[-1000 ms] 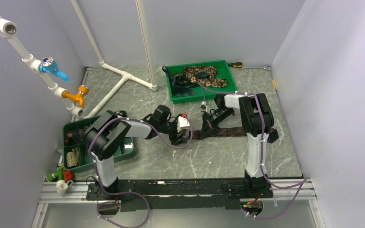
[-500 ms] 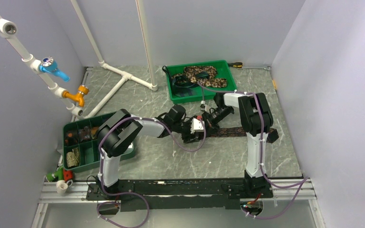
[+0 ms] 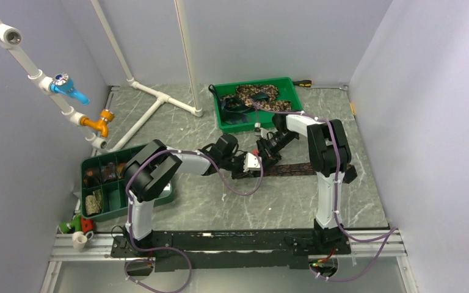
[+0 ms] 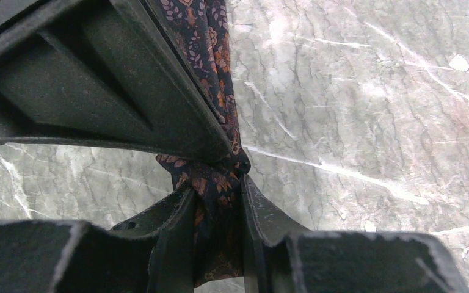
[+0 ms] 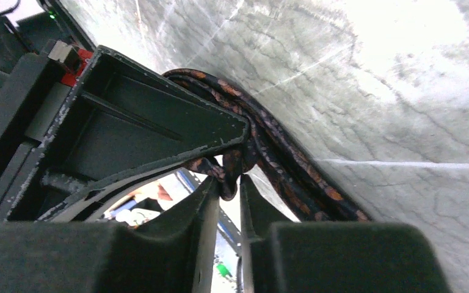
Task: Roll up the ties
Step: Roll the tie at the center of the board.
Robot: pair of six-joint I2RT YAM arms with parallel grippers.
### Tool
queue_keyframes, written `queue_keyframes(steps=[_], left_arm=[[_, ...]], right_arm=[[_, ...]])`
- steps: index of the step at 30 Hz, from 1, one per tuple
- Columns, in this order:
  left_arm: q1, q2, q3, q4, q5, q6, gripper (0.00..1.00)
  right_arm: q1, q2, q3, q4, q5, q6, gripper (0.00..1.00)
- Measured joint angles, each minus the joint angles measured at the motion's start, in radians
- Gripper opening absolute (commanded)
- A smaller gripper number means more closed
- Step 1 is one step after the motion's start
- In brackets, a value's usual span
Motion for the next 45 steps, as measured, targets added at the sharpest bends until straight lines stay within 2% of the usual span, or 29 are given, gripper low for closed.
queue_keyframes(steps=[3, 7, 14, 19, 26, 31, 34, 35, 37, 41, 45], left_arm=[[0.0, 0.001, 0.009, -0.018, -0.002, -0.004, 0.26], [0.002, 0.001, 0.014, -0.032, -0.002, -0.006, 0.25], [0.004, 0.001, 0.016, -0.037, -0.001, -0.006, 0.25], [0.005, 0.001, 0.017, -0.039, -0.001, -0.006, 0.25], [0.011, 0.002, 0.018, -0.044, 0.003, -0.009, 0.25], [0.011, 0.002, 0.018, -0.045, 0.003, -0.008, 0.25], [0.011, 0.002, 0.018, -0.045, 0.005, -0.008, 0.26], [0.011, 0.002, 0.019, -0.045, 0.005, -0.009, 0.26], [0.012, 0.002, 0.022, -0.051, 0.006, -0.009, 0.27], [0.014, 0.003, 0.027, -0.061, 0.008, -0.01, 0.36], [0.024, 0.003, 0.026, -0.066, 0.023, -0.014, 0.55]], right_arm=[[-0.003, 0.0, 0.0, 0.006, 0.009, 0.001, 0.32], [-0.007, 0.0, 0.0, 0.023, 0.009, 0.008, 0.29], [-0.017, 0.002, 0.011, 0.033, 0.002, 0.014, 0.38], [-0.037, 0.003, 0.03, 0.037, -0.024, 0.003, 0.24], [-0.04, 0.023, 0.03, 0.012, -0.07, -0.034, 0.41], [-0.039, 0.023, 0.028, -0.027, -0.1, -0.069, 0.43], [-0.036, 0.023, 0.022, -0.034, -0.103, -0.076, 0.37], [-0.033, 0.023, 0.021, -0.034, -0.103, -0.077, 0.3], [-0.029, 0.024, 0.022, -0.034, -0.102, -0.081, 0.01], [-0.022, 0.037, 0.035, -0.035, -0.088, -0.08, 0.0], [-0.018, 0.038, 0.047, -0.02, -0.041, -0.067, 0.0]])
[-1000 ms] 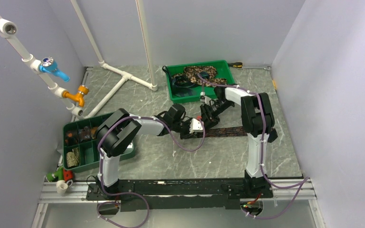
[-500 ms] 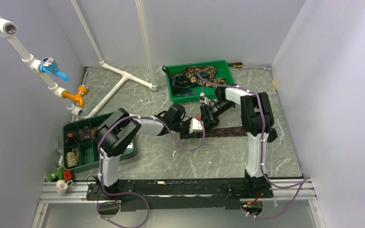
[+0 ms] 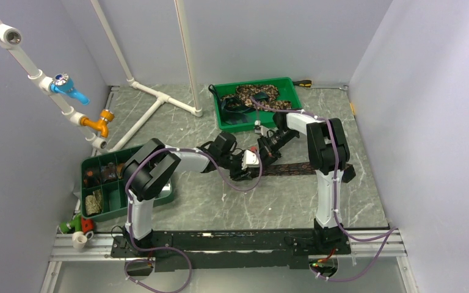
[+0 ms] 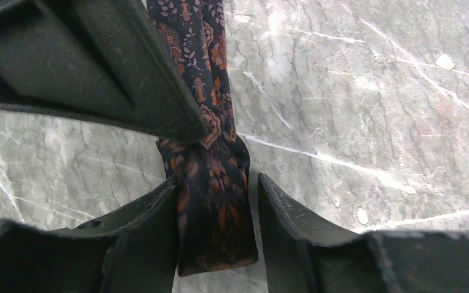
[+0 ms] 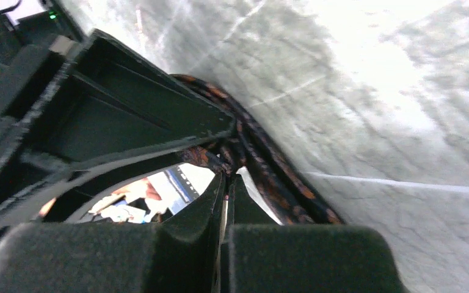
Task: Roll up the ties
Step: Roll the tie at the center of the board.
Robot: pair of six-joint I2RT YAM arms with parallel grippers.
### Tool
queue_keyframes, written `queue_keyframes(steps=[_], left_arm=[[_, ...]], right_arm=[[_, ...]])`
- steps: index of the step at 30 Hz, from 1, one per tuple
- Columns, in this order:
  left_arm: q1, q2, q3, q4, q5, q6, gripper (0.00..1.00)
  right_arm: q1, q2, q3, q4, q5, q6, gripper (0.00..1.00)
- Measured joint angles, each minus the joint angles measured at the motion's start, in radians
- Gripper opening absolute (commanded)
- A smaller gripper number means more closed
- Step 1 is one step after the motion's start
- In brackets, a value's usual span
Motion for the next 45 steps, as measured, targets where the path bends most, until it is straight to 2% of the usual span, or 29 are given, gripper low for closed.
queue_keyframes(steps=[4, 11, 15, 20, 24, 29, 35, 40, 45], left_arm=[[0.028, -0.006, -0.023, 0.022, 0.035, -0.032, 0.65], [0.068, -0.071, -0.15, 0.118, 0.044, -0.071, 0.69], [0.069, -0.071, -0.158, 0.14, 0.033, -0.098, 0.74], [0.068, -0.069, -0.15, 0.138, 0.014, -0.121, 0.86], [0.055, -0.049, -0.119, 0.137, -0.008, -0.135, 0.87], [0.02, 0.003, -0.039, 0.119, -0.026, -0.147, 0.75], [0.013, 0.01, -0.023, 0.082, 0.002, -0.119, 0.5], [0.014, 0.009, -0.024, 0.071, 0.026, -0.089, 0.31], [0.015, 0.009, -0.021, 0.06, 0.029, -0.078, 0.27]], right_arm=[[0.0, 0.0, -0.014, 0.043, 0.068, 0.02, 0.0], [0.0, 0.003, -0.056, 0.078, 0.098, 0.073, 0.0], [0.001, 0.003, -0.056, 0.077, 0.1, 0.082, 0.0], [0.005, 0.003, -0.056, 0.077, 0.097, 0.08, 0.0], [0.011, 0.002, -0.056, 0.076, 0.099, 0.076, 0.0], [0.019, -0.003, -0.056, 0.074, 0.101, 0.07, 0.0], [0.024, -0.029, -0.05, 0.073, 0.101, 0.062, 0.0], [0.026, -0.062, 0.027, 0.065, 0.07, 0.066, 0.0], [0.036, -0.064, 0.038, 0.068, 0.061, 0.064, 0.0]])
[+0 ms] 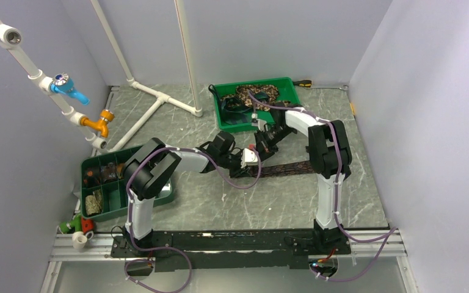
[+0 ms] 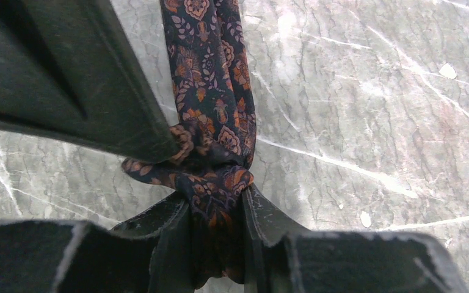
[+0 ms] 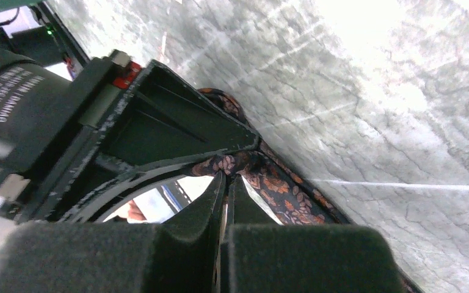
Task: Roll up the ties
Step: Roll the tie at the center of the board.
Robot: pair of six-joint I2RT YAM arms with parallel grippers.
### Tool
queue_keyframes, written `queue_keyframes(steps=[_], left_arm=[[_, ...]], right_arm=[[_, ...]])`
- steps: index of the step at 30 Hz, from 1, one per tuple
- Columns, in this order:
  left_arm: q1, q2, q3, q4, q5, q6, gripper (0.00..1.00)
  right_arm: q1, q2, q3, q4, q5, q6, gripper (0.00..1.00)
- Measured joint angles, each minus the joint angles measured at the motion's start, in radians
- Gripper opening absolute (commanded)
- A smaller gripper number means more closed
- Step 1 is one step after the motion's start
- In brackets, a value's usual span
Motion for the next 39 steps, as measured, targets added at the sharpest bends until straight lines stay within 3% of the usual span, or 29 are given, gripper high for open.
queue_keyframes(steps=[5, 13, 16, 24, 26, 32, 39], left_arm=[[0.0, 0.0, 0.006, -0.015, 0.001, 0.011, 0.29], [-0.001, -0.006, 0.006, -0.033, -0.006, 0.006, 0.59], [0.002, -0.028, -0.023, -0.028, -0.006, 0.007, 0.64], [0.033, -0.121, -0.16, 0.018, -0.006, -0.003, 0.6], [0.034, -0.121, -0.16, 0.025, -0.009, -0.013, 0.58], [0.021, -0.114, -0.129, 0.023, -0.023, -0.049, 0.37], [-0.008, -0.108, -0.069, 0.027, -0.02, -0.105, 0.36]], right_arm=[[0.0, 0.0, -0.077, 0.018, 0.025, -0.014, 0.0], [0.001, 0.0, -0.163, 0.061, 0.055, -0.021, 0.0], [0.0, 0.0, -0.164, 0.062, 0.063, -0.02, 0.0], [-0.001, 0.003, -0.164, 0.064, 0.066, 0.0, 0.0], [-0.001, 0.004, -0.164, 0.064, 0.065, 0.004, 0.0], [-0.002, 0.009, -0.163, 0.064, 0.061, 0.014, 0.0], [-0.003, 0.01, -0.163, 0.064, 0.058, 0.018, 0.0]])
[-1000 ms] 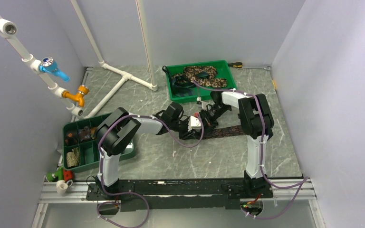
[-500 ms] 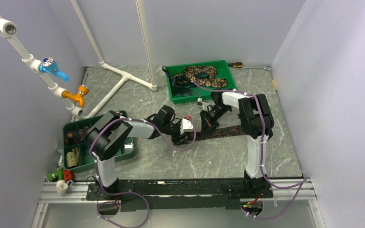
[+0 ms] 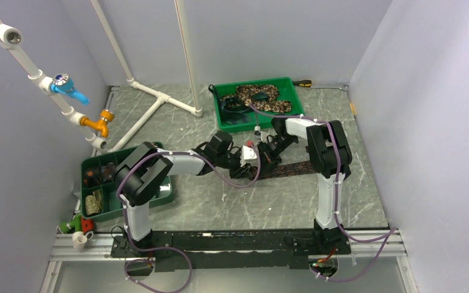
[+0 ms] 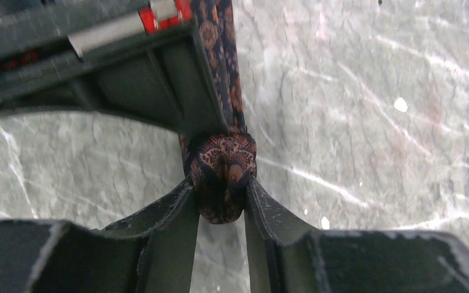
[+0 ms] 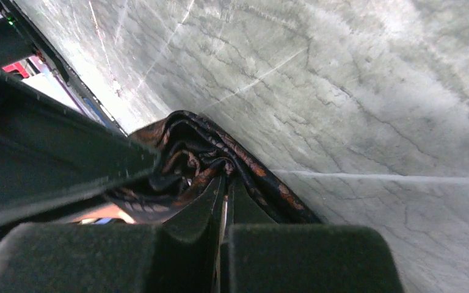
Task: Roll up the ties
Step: Roll the tie at the center of the board.
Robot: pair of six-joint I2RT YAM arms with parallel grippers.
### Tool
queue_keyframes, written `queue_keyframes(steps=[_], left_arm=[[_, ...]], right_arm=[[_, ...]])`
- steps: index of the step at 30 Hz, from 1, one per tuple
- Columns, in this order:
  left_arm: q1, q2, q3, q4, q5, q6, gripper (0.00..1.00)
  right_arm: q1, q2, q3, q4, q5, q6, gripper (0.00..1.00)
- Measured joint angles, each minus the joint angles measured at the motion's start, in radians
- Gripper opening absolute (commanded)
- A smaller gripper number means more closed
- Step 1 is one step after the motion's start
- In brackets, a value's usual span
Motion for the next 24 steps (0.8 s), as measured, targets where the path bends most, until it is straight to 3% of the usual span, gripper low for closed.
queue_keyframes(steps=[9, 18, 24], left_arm=[[-0.037, 0.107, 0.123, 0.012, -0.002, -0.09, 0.47], [-0.036, 0.139, 0.129, -0.023, -0.016, -0.068, 0.26], [-0.035, 0.136, 0.131, -0.042, -0.012, -0.024, 0.24]], right_arm=[[-0.002, 0.006, 0.003, -0.002, -0.002, 0.016, 0.0], [-0.008, 0.011, 0.006, -0.008, -0.014, 0.029, 0.0], [-0.012, 0.011, 0.031, -0.043, -0.002, -0.011, 0.24]])
